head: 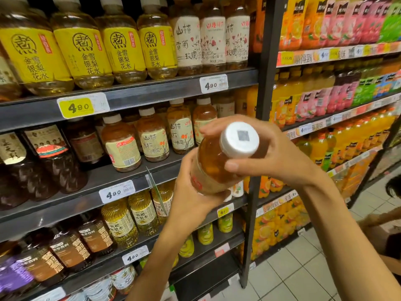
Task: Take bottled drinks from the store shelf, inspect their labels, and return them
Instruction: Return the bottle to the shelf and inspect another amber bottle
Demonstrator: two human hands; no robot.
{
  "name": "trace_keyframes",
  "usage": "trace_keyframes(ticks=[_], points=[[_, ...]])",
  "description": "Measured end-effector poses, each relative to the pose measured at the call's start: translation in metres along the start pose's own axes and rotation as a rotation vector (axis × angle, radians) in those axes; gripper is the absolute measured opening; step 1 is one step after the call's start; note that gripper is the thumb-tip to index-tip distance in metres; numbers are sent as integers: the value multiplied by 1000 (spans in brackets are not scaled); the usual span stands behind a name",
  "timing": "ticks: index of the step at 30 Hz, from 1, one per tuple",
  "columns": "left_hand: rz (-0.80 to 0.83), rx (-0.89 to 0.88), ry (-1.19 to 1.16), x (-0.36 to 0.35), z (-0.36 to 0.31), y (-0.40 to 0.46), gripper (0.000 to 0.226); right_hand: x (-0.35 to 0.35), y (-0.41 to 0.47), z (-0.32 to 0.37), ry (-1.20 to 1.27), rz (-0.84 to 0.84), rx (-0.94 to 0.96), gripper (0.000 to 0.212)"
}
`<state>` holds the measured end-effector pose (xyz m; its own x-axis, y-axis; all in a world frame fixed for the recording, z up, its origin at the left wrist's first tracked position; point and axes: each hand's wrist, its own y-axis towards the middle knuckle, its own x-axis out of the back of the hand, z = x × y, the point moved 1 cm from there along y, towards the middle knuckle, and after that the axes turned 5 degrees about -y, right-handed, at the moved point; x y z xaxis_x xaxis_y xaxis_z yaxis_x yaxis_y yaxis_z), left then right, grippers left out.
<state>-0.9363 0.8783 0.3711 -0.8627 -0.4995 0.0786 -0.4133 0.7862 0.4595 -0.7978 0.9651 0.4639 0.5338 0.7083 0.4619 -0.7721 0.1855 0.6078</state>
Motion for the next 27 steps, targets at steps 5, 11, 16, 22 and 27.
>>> trace_keyframes(ticks=[5,11,16,22,27], points=[[-7,-62,55,-1,5,8,88,-9,-9,-1,-1,81,55,43],[74,-42,96,1,1,9,83,-12,-12,0,-3,71,94,41],[137,12,26,7,-3,-8,86,-5,-2,-5,119,-37,96,43],[151,39,-25,3,-12,-14,98,-5,10,-23,443,-261,-53,27],[89,29,77,-9,-14,-14,90,-15,17,-34,575,-479,-345,21]])
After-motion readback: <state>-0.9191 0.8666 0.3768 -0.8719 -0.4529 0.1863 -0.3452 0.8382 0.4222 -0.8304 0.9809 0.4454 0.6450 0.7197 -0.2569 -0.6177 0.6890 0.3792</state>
